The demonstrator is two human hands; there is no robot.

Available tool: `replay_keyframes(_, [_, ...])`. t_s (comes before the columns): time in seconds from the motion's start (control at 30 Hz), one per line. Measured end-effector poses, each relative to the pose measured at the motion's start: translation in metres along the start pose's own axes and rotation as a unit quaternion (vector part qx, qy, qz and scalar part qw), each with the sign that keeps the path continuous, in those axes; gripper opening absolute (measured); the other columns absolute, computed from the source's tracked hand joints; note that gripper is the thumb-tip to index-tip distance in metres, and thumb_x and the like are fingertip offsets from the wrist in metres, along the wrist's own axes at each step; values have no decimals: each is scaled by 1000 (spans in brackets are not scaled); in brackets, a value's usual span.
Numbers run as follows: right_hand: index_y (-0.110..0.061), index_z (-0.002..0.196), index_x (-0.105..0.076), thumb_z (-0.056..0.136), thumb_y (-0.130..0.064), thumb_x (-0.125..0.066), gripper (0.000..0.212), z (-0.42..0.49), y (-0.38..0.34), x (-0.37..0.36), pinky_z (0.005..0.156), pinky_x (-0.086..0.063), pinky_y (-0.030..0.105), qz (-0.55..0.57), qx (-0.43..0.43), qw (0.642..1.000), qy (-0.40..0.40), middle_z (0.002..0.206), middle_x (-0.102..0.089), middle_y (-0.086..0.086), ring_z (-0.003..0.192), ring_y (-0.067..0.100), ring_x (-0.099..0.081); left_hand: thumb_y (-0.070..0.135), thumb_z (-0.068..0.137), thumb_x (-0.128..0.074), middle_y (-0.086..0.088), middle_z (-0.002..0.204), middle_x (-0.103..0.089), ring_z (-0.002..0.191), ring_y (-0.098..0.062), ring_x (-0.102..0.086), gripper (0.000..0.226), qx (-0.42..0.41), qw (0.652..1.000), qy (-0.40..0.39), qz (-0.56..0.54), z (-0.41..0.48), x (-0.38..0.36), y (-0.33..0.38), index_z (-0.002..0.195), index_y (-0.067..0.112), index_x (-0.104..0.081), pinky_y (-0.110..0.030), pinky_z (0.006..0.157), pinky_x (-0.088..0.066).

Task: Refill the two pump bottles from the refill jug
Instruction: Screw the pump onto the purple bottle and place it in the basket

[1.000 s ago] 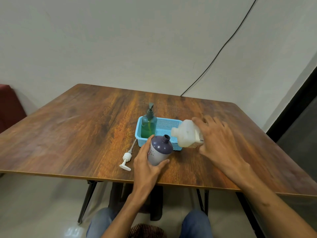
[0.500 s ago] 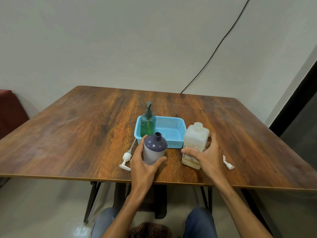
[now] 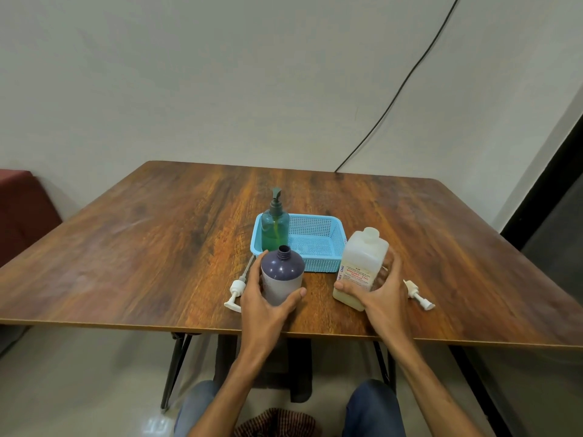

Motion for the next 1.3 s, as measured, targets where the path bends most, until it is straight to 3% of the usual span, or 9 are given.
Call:
replay_keyframes(0.13, [-29, 149, -29, 62, -42, -92, 108, -21, -17, 9, 100, -42, 31, -47, 25, 996, 70, 148, -42, -6, 132, 5, -38, 41, 63, -91, 26, 141, -44, 129, 8, -45, 110, 31, 999, -37, -3, 2, 6, 0, 152, 33, -28, -15, 102, -45])
replay_keyframes(0.23, [-15, 137, -44, 71, -36, -87, 82, -51, -41, 13, 98, -50, 37, -65, 113, 977, 166, 136, -46, -1, 127, 10, -44, 52, 61, -90, 30, 140, -45, 127, 14, -45, 114, 17, 998, -66, 5, 3, 21, 6, 154, 33, -27, -12, 102, -41])
replay_keyframes(0.4, [-12, 118, -56, 77, -21, -86, 52, -87, -56, -28, 86, -55, 44, -30, 189, 974, 120, 115, -56, -4, 109, 16, -56, 46, 79, -74, 16, 142, -55, 130, 0, -51, 73, -27, 994, -71, 75, 2, 59, 11, 145, 33, -46, -26, 102, -45])
replay_keyframes(0.53, [-30, 131, -46, 74, -24, -88, 71, -84, -42, -75, 96, -52, 40, -13, 128, 992, -2, 123, -51, -13, 119, 12, -52, 13, 94, -59, 13, 134, -61, 125, -1, -55, 44, -99, 978, -81, 167, 10, 81, 5, 136, 27, -57, -34, 103, -51])
replay_keyframes(0.7, [-42, 149, -21, 70, -27, -88, 104, -73, -22, -108, 109, -46, 44, 14, 54, 994, -90, 149, -41, -13, 137, 10, -43, -15, 79, -59, 6, 142, -55, 134, -11, -49, 69, -148, 933, -153, 289, 26, 82, -14, 134, 26, -58, -42, 108, -46])
replay_keyframes(0.9, [-41, 151, -20, 73, -21, -85, 104, -66, -23, -120, 109, -47, 36, 20, 55, 992, -111, 149, -40, -19, 136, 0, -41, -3, 82, -61, 8, 154, -42, 142, 0, -20, 64, -167, 833, -313, 424, 45, 68, -38, 138, 28, -55, -32, 118, -26])
replay_keyframes(1.07, [-42, 151, -21, 73, -21, -85, 103, -64, -20, -122, 108, -48, 40, 18, 54, 993, -106, 150, -39, -18, 137, 2, -42, 1, 85, -64, -1, 140, -58, 134, -18, -49, 46, -236, 801, -312, 452, 56, 68, -30, 127, 20, -66, -35, 108, -43])
replay_keyframes(1.2, [-37, 151, -24, 73, -22, -87, 102, -62, -18, -121, 107, -48, 41, 15, 49, 993, -110, 150, -41, -18, 136, 2, -43, 15, 90, -61, 2, 129, -64, 119, -14, -58, 34, -272, 810, -288, 432, 54, 82, -19, 121, 25, -67, -35, 91, -56])
replay_keyframes(1.3, [-37, 152, -25, 73, -22, -87, 101, -61, -18, -120, 109, -47, 41, 19, 51, 992, -113, 150, -41, -19, 137, 2, -43, 40, 94, -51, 3, 120, -68, 110, 2, -58, 36, -269, 863, -216, 369, 56, 97, 10, 120, 22, -68, -27, 86, -56])
Point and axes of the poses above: each hand's wrist, its own z-axis towards the middle knuckle, its own x-axis out of the back of the hand, y = z × x, the point moved 6 cm from there along z, towards the middle knuckle
